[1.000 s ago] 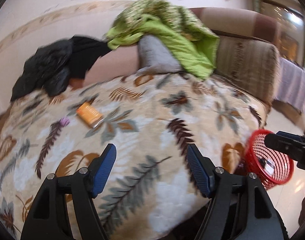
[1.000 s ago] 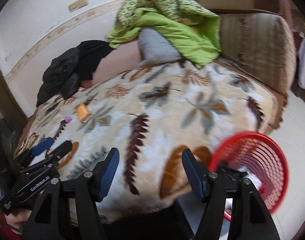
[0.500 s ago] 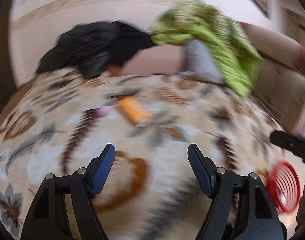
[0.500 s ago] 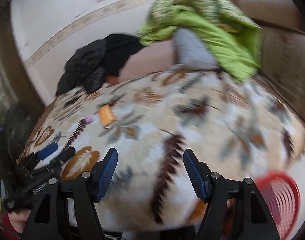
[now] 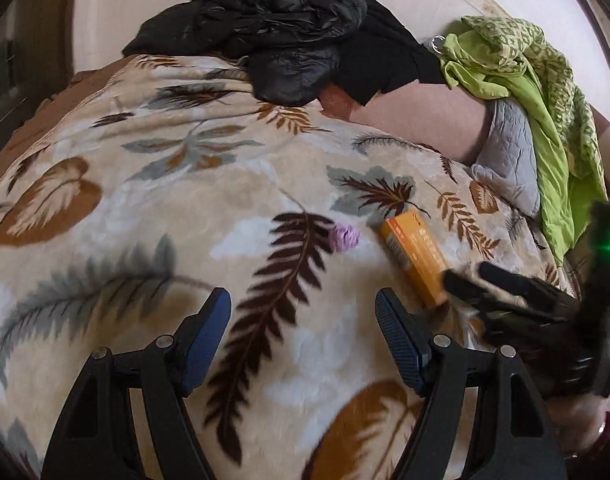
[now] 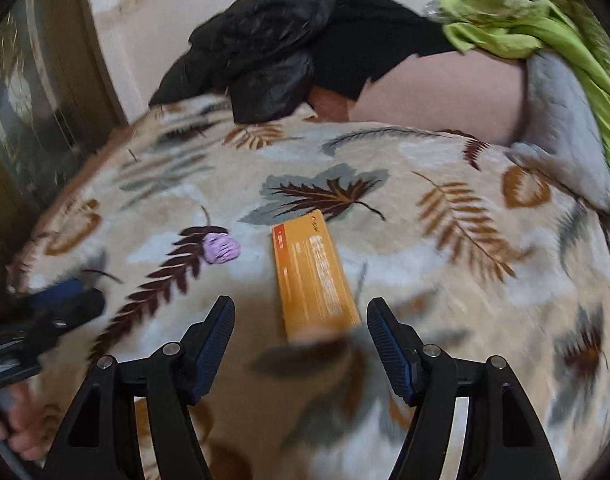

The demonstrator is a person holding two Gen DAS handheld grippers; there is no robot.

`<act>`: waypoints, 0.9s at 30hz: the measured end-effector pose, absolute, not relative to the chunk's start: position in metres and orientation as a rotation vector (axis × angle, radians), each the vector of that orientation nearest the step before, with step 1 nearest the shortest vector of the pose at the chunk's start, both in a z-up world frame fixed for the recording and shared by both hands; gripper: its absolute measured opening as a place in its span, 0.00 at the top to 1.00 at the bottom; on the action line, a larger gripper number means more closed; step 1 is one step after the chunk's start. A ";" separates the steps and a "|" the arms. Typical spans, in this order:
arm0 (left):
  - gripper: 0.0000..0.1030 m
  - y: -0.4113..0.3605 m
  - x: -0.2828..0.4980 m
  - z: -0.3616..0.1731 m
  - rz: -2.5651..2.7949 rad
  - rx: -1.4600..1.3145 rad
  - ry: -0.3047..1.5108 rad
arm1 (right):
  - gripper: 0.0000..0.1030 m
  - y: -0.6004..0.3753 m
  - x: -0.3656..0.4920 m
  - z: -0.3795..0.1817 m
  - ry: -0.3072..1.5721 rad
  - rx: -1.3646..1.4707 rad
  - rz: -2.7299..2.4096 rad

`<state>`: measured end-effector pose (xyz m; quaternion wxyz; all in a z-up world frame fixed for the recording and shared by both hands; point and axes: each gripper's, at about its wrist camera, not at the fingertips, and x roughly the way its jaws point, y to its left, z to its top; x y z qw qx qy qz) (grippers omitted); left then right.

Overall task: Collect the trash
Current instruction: 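Grasp the orange ointment box with the right tool, then grasp the purple crumpled paper ball with the left tool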

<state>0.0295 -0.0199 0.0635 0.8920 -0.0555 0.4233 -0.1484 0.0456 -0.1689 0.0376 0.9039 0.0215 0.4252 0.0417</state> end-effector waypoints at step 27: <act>0.77 -0.088 0.023 0.047 -0.396 0.090 0.846 | 0.48 -0.203 -0.121 0.068 0.728 0.258 0.018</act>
